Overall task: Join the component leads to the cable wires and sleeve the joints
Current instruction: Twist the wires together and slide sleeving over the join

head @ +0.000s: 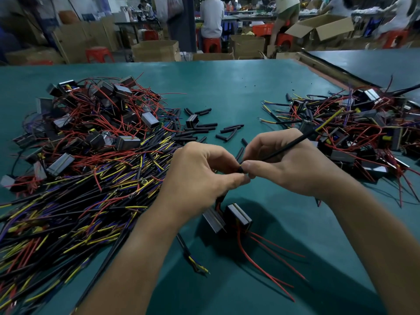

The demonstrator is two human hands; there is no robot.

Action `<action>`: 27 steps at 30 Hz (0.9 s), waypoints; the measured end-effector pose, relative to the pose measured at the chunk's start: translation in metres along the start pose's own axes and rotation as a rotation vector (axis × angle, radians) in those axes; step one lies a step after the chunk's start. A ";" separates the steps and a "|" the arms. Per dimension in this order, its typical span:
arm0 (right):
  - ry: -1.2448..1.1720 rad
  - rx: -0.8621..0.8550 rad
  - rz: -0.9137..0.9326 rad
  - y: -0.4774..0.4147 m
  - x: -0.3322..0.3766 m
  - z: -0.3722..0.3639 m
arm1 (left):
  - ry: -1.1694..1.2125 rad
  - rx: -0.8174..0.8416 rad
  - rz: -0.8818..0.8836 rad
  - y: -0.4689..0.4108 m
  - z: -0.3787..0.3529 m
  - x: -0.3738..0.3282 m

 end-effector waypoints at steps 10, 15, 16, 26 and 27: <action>0.000 -0.011 -0.013 -0.001 0.003 -0.004 | 0.185 0.186 0.395 0.003 0.005 0.037; 0.084 -0.018 -0.038 -0.002 0.003 -0.003 | 0.184 0.175 0.387 0.001 0.001 0.037; 0.095 -0.018 -0.043 -0.002 0.002 -0.003 | 0.190 0.175 0.386 0.002 0.001 0.036; 0.079 -0.011 -0.045 0.000 0.002 -0.004 | 0.208 0.191 0.400 0.003 0.004 0.035; 0.072 0.012 -0.055 -0.001 0.001 -0.006 | 0.210 0.205 0.400 0.004 0.004 0.036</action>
Point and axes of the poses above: each hand's wrist, its own y-axis away from the middle knuckle, its own z-axis out of the back of the hand, x = y × z, the point moved 6 cm from there along -y, towards the middle knuckle, and after that the axes turned 13 degrees about x, right-handed, at the moved point
